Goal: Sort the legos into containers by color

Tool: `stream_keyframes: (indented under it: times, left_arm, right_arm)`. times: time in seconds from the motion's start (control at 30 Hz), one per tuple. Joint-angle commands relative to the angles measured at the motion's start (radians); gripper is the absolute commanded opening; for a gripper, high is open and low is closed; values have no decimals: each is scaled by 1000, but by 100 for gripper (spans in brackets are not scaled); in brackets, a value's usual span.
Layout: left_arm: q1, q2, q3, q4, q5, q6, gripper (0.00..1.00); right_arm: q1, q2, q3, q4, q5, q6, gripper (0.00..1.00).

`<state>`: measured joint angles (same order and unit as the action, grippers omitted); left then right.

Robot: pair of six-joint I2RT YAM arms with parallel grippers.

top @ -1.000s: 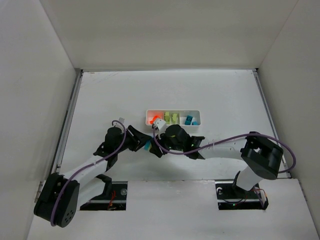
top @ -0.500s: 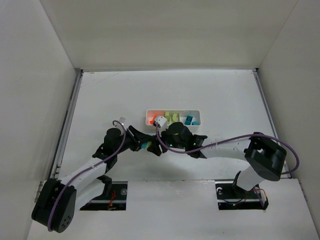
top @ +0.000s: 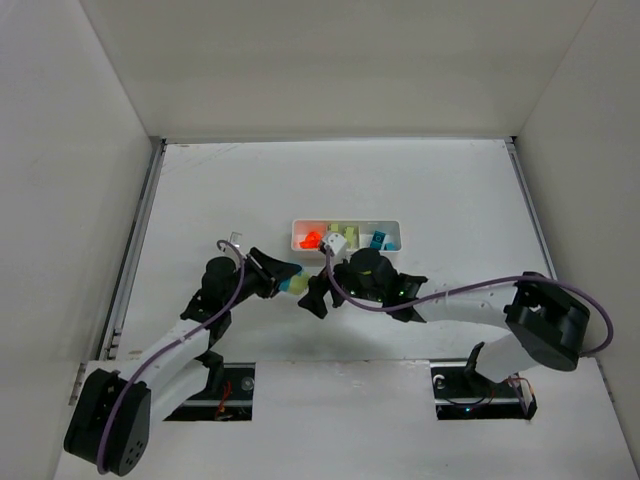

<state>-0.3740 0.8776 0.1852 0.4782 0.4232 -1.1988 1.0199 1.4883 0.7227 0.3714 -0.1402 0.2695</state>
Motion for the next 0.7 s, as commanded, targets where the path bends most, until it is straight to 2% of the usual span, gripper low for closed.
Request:
stream_keyframes:
  times: [0.0, 0.13, 0.27, 0.4, 0.67]
  left_arm:
    - [19, -17, -9, 95, -11, -19, 14]
    - [42, -37, -33, 193, -29, -47, 14]
    - [59, -55, -53, 282, -66, -67, 14]
    - [45, -48, -67, 388, -113, -85, 14]
    - [7, -3, -82, 494, -158, -88, 15]
  right_arm:
    - [-13, -80, -29, 98, -5, 40, 97]
    - [-25, -175, -83, 153, -21, 134, 98]
    - [-85, -207, -131, 253, -4, 366, 97]
    - [-108, -145, -152, 394, 59, 646, 96]
    - [-71, 6, -135, 621, 51, 845, 93]
